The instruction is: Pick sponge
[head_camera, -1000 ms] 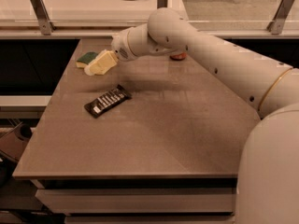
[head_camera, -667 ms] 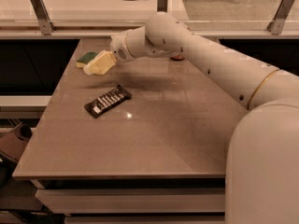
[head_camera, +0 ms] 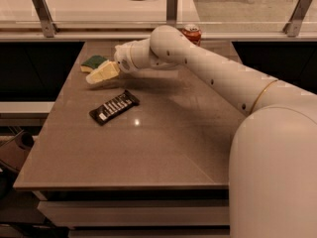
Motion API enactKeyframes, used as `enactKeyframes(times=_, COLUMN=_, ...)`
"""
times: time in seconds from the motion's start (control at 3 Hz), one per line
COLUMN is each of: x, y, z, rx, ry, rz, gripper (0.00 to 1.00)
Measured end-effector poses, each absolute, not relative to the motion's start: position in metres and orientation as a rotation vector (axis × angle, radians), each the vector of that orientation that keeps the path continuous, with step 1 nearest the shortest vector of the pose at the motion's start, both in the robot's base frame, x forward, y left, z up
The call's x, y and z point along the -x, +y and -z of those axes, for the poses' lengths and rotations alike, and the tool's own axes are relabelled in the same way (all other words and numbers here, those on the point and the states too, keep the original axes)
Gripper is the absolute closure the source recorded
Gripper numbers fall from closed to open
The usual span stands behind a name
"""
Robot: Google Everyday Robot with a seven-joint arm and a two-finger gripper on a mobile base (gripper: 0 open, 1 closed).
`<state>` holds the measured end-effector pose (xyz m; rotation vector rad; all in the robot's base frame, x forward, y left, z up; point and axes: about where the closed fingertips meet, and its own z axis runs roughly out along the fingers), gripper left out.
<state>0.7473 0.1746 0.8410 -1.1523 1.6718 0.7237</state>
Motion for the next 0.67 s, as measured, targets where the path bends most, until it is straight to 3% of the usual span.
enactKeyframes(times=0.33, x=-0.748, y=0.176, z=-0.824, rx=1.126, ry=1.688, rz=-0.748, gripper=0.00)
enactKeyframes(times=0.67, x=-0.744, y=0.178, z=-0.810, rx=1.118, ry=1.687, rz=-0.764, gripper=0.18)
